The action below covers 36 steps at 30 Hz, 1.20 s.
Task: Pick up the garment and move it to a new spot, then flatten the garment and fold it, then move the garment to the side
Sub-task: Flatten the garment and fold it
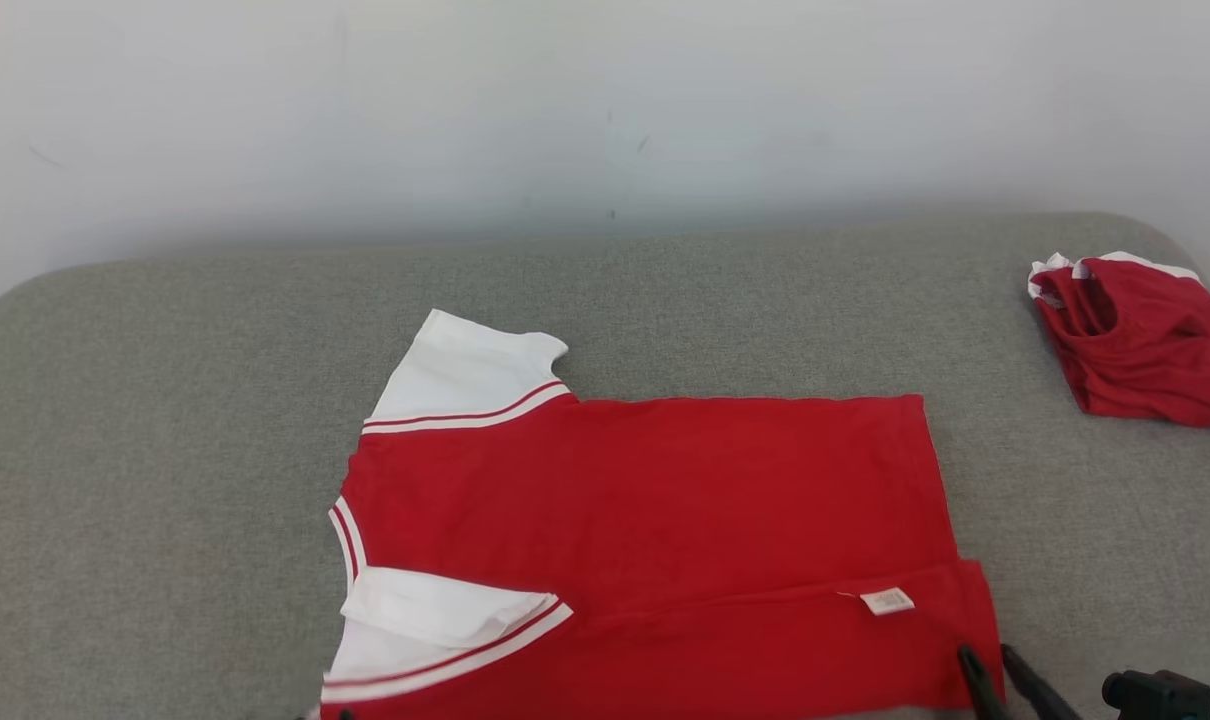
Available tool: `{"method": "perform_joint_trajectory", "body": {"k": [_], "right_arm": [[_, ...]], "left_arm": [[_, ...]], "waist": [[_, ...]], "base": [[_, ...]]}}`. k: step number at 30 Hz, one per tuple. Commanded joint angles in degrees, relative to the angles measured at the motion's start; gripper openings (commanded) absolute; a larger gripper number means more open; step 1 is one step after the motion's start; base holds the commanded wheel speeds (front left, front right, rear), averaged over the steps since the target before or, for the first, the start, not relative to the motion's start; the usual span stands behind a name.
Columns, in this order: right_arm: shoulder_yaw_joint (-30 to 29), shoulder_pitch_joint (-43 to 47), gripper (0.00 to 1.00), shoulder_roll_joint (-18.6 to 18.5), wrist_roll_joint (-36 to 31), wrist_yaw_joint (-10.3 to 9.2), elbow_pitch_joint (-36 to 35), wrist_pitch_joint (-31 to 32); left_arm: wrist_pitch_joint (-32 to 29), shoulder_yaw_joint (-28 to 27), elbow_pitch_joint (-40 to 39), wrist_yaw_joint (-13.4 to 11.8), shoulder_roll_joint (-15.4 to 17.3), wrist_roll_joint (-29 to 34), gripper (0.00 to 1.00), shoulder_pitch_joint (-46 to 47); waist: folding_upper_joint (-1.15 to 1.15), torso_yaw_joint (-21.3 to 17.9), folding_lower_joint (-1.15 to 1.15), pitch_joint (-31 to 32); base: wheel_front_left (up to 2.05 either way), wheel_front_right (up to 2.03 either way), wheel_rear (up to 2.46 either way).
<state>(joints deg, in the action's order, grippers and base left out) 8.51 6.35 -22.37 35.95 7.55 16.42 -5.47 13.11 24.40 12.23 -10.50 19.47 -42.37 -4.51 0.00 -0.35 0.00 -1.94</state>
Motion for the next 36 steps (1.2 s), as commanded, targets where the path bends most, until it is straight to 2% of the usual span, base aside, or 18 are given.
{"method": "perform_joint_trajectory", "body": {"k": [1,9,12,14,16,23,27,36], "right_arm": [[-0.8,0.7,1.0,0.8,-0.9,-0.16,-1.3,0.2],[-3.7,-1.0,1.0,2.7,-5.6,-0.16,-7.2,-3.4],[-4.4,-1.5,1.0,4.1,-7.4,-0.16,-8.8,-5.4],[-4.7,-2.2,1.0,4.9,-8.8,-0.16,-9.6,-6.7],[-4.3,-2.8,1.0,5.6,-10.9,-0.16,-10.0,-7.7],[-4.5,-4.6,1.0,8.7,-14.2,-0.16,-8.7,-9.3],[-5.8,-5.0,1.0,10.7,-15.1,-0.16,-7.7,-9.7],[-7.8,-3.5,1.0,12.3,-17.7,-0.16,-6.4,-9.7]], "left_arm": [[0.7,-0.4,-0.4,-0.7,0.4,0.9,1.0,-0.2],[2.1,-4.8,-3.0,-2.2,0.8,5.6,1.0,0.4],[2.1,-8.6,-5.8,-2.5,0.3,9.1,1.0,0.9],[2.1,-10.4,-7.3,-2.7,0.8,13.8,1.0,0.8],[2.1,-12.6,-9.3,-2.8,-0.6,16.2,1.0,0.2],[2.1,-17.8,-12.3,-0.6,-3.7,21.5,1.0,-1.9],[2.1,-18.6,-12.0,1.9,-3.8,26.2,1.0,-2.8],[2.1,-20.3,-8.3,7.7,-7.2,29.6,1.0,-3.4]], "waist": [[0.0,0.0,0.0,0.2],[0.0,-0.2,0.0,1.7],[0.0,-0.2,0.0,2.1],[0.0,-0.3,0.0,2.4],[0.0,-0.4,0.0,2.7],[0.0,-0.7,0.0,3.3],[0.0,-0.7,0.0,3.5],[0.0,-0.7,0.0,3.4]], "base": [[0.0,0.0,0.0],[0.0,0.0,0.0],[0.0,0.0,0.0],[0.0,0.0,0.0],[0.0,0.0,0.0],[0.0,0.0,0.0],[0.0,0.0,0.0],[0.0,0.0,0.0]]}}
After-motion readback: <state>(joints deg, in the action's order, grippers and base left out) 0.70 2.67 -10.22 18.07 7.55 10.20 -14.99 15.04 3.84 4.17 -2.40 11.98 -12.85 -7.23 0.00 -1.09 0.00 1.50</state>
